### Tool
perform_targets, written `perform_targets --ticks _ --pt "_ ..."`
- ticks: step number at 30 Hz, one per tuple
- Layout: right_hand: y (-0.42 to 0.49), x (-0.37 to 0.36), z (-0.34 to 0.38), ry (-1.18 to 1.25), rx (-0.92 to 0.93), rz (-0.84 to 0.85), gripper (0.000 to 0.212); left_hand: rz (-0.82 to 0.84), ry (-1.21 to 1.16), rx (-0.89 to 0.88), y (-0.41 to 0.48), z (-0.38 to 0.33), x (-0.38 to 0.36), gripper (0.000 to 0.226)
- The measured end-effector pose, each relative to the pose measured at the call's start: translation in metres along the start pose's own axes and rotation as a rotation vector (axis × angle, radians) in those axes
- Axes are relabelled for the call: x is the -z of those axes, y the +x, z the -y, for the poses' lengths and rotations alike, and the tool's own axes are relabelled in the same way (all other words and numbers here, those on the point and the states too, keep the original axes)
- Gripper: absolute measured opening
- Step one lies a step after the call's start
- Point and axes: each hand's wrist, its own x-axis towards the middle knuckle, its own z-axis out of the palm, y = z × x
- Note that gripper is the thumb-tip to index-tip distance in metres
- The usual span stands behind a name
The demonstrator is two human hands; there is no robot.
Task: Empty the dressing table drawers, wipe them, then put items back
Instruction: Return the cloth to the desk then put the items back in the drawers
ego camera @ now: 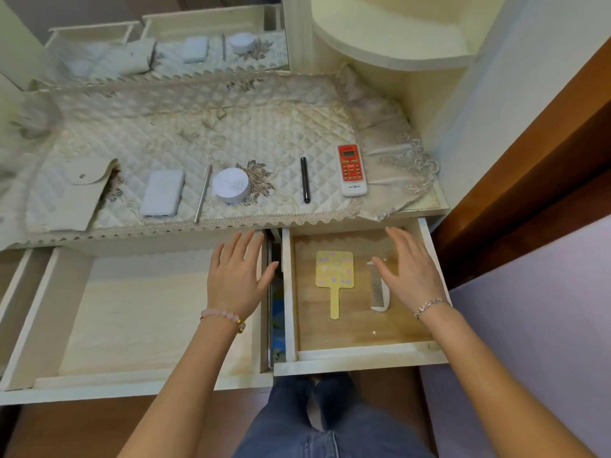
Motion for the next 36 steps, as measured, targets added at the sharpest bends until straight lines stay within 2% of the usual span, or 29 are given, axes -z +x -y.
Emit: perform_targets --ticks 12,15,18,24,27,36 --pt "0.085 0.005 0.033 0.040 -0.086 -0.031 0.062 0.071 -0.058 0.006 0.065 0.037 -0.008 0.062" --pt "0.117 0.006 0.043 0.095 -0.111 -0.025 0.056 0.072 -0.070 0.007 0.076 0.044 -0.011 0.063" --pt "0.145 -0.003 0.048 0.221 -0.224 -0.028 0.050 0.066 -0.085 0.010 0.083 0.048 -0.014 0.063" --pt "0.172 -0.026 0.046 0.343 -0.468 -0.020 0.070 0.055 -0.123 0.021 0.086 0.053 -0.017 0.062" --pt "0.178 -0.031 0.043 0.378 -0.537 -0.040 0.072 0.055 -0.139 0.024 0.085 0.055 -0.018 0.061" --pt "0.180 -0.022 0.038 0.629 -0.672 -0.060 0.038 0.065 -0.140 0.058 0.077 0.063 -0.016 0.064"
